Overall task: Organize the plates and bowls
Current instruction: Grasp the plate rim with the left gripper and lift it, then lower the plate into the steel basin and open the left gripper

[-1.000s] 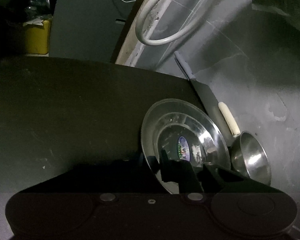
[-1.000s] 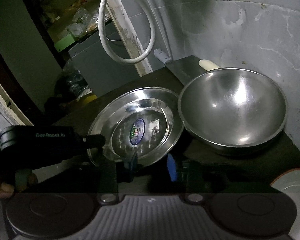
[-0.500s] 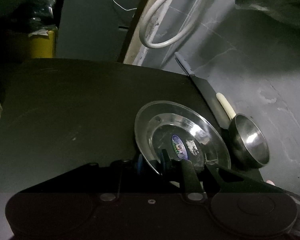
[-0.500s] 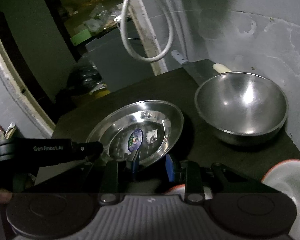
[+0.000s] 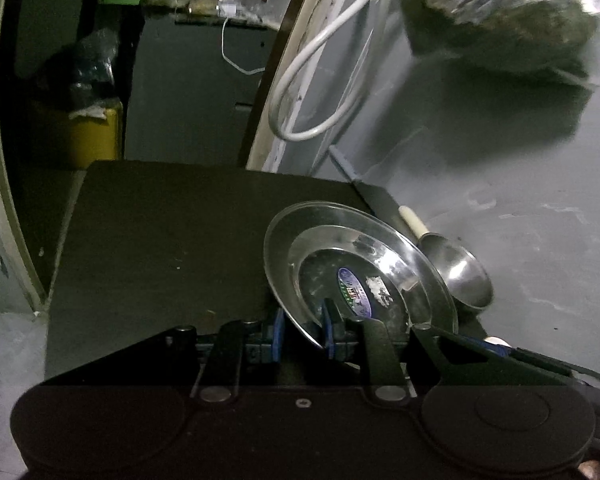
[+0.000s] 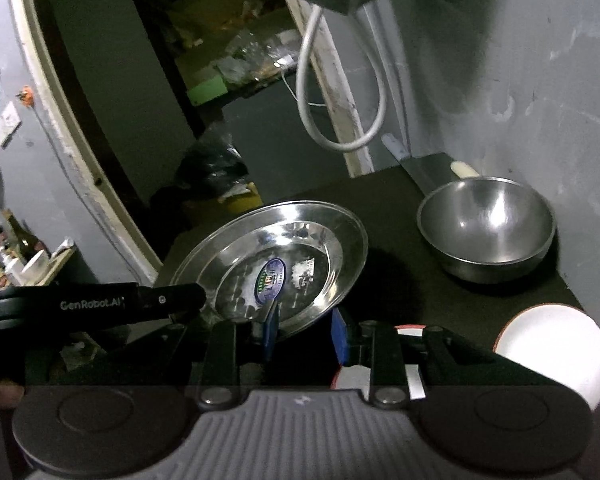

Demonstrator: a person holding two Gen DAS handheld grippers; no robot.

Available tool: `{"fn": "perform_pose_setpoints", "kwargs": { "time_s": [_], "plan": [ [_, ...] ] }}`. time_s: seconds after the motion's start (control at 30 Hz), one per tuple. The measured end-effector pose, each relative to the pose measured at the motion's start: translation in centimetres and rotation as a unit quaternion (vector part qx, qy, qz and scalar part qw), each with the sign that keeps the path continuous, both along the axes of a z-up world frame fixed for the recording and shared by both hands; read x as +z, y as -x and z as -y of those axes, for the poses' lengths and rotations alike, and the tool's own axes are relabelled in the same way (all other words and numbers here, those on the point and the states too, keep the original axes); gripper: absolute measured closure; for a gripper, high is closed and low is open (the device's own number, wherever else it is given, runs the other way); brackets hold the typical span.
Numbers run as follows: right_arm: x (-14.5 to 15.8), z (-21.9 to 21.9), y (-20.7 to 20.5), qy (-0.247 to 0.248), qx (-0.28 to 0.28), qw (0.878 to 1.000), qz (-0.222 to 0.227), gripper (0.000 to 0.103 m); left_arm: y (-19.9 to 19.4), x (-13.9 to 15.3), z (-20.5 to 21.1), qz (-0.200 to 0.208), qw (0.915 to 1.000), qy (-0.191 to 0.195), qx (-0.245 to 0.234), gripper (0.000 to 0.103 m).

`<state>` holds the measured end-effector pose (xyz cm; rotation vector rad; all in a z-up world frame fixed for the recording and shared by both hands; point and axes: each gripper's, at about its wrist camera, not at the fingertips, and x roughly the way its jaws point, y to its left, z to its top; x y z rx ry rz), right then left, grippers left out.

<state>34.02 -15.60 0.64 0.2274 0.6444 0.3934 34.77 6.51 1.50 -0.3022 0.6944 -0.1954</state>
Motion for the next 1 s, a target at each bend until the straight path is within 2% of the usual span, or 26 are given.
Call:
{"fn": "perform_pose_setpoints", "kwargs": {
  "time_s": [0.17, 0.5, 1.0],
  "plan": [
    [1.4, -0.1, 2.6, 0.002, 0.019, 1.000, 0.014, 0.071, 3.3, 1.3, 0.3, 0.013, 0.9998, -0.013, 0.007, 0.080],
    [1.9, -0.3, 6.7, -0.011, 0.045, 0.999, 0.008, 0.071, 8.7, 2.3, 0.2, 0.015, 0.9989, -0.037, 0.025, 0.079],
    [0.0, -0.6, 11.6, -0.018, 0.084, 0.996, -0.035, 0.071, 15.4, 0.6, 0.0, -0.028, 0.9970, -0.053, 0.049, 0.077]
  ]
}}
